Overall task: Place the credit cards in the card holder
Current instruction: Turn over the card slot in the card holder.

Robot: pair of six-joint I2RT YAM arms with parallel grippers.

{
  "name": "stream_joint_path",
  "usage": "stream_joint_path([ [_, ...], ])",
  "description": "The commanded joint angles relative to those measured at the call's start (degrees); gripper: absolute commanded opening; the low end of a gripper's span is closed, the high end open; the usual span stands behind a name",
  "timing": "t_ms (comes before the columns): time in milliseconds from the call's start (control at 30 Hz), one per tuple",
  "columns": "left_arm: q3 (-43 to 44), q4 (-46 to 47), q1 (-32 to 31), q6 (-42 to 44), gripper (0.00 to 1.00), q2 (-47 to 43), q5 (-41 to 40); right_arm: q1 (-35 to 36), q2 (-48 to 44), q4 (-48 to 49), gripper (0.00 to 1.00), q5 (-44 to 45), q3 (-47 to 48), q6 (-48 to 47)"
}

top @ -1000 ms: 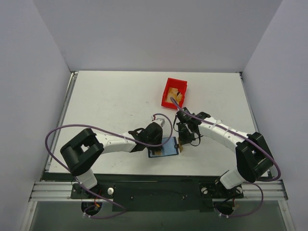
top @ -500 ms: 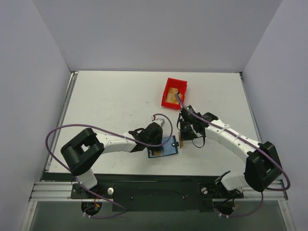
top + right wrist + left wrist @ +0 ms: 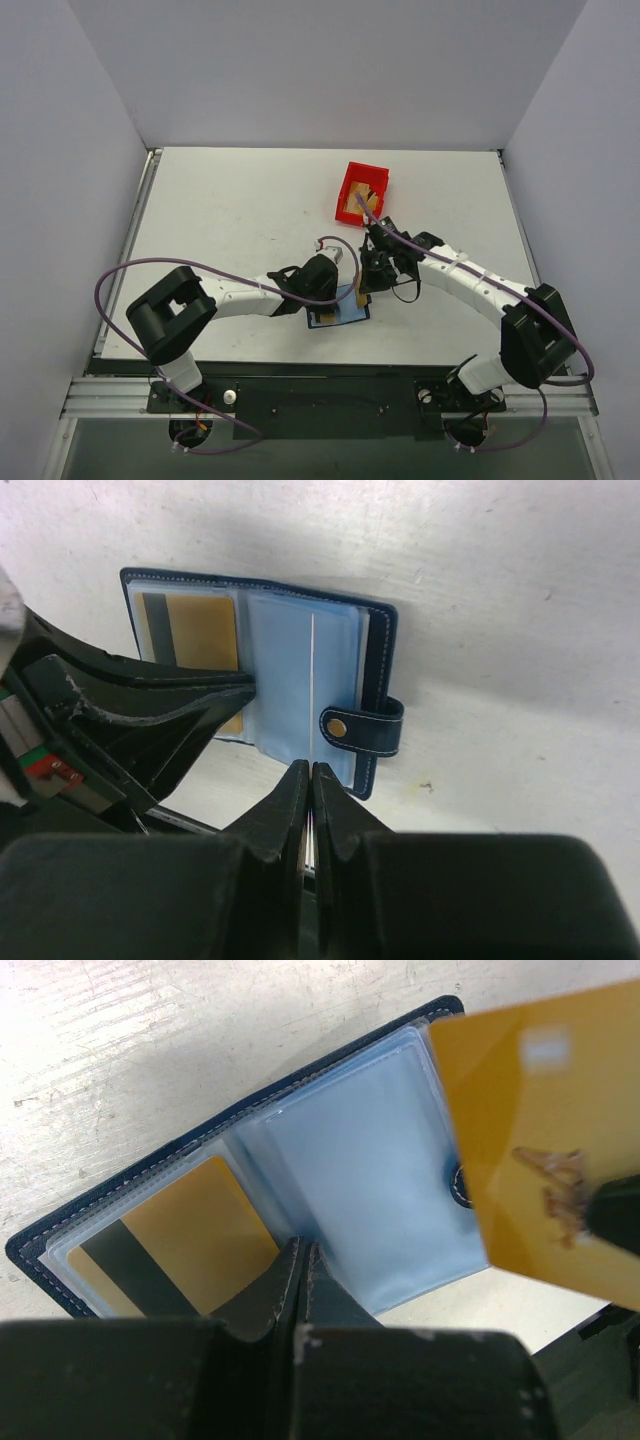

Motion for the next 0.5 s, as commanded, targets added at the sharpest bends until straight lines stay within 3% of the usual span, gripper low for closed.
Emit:
stream_joint_path([
  [0,0.4,0.6,0.2,0.1,0.00,0.3,0.0,1.8,2.8,1.6,0.00,-2.3,1.2,2.4],
  [167,0.3,0.6,0.2,0.1,0.00,0.2,0.0,3.9,5.9,1.0,0.00,-0.1,2.2,3.0],
  [333,0.3,0.5,0.2,0.2,0.00,0.2,-0.1,5.8,7.8,-6.1,0.00,10.6,4.8,1.9],
  [467,0.3,0.4,0.2,0.1,0.00,0.2,0.0,5.8,7.7,-7.7,0.00,13.1,4.5,1.9],
])
